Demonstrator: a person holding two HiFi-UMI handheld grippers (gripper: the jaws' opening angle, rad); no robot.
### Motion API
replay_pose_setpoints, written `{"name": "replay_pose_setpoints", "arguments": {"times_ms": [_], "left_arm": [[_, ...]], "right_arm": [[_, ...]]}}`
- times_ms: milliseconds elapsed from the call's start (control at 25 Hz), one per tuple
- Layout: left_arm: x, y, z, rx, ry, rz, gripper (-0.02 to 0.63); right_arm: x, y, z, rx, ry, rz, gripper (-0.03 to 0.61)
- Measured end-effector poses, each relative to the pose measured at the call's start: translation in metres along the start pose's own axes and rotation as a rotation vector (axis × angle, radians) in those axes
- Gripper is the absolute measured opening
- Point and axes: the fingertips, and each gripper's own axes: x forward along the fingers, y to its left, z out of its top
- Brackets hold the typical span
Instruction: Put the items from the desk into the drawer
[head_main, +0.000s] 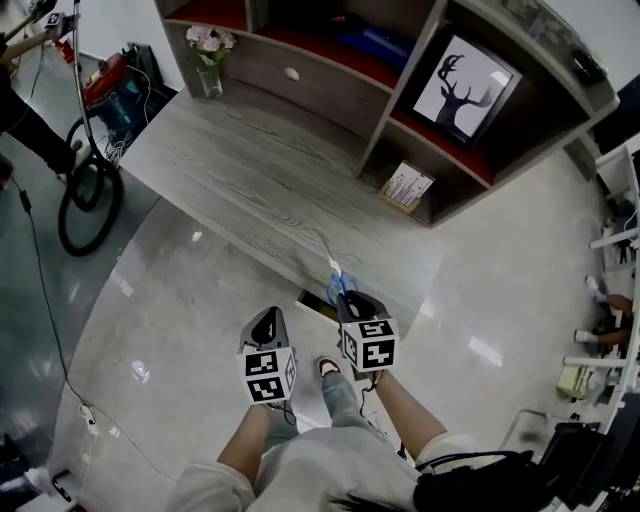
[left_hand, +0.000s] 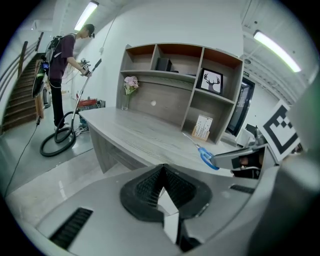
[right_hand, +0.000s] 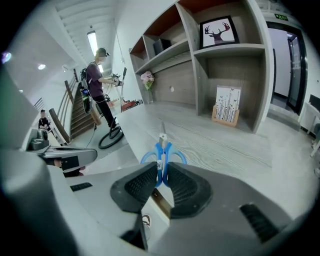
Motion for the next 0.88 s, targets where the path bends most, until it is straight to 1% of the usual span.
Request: {"name": "replay_pose_setpoints", "arguments": {"times_ms": [320, 600, 880], "left_arm": [[-0.023, -0.002, -0.016, -0.029, 0.004, 0.039, -0.003], [-0.029, -0.004, -0.032, -0.059, 0.018, 0.054, -0.003], [-0.032, 0.001, -0.051, -0.094, 0.035, 0.085, -0.003]], "right_arm": [[-0.011, 0.02, -0.011, -0.038, 0.02, 0.057, 0.063], [-0.007, 0.036, -0.029, -0.073, 0.06, 0.101, 0.063], [-0.001, 0.05, -0.053, -0.1, 0.109, 0.149, 0.063]]}}
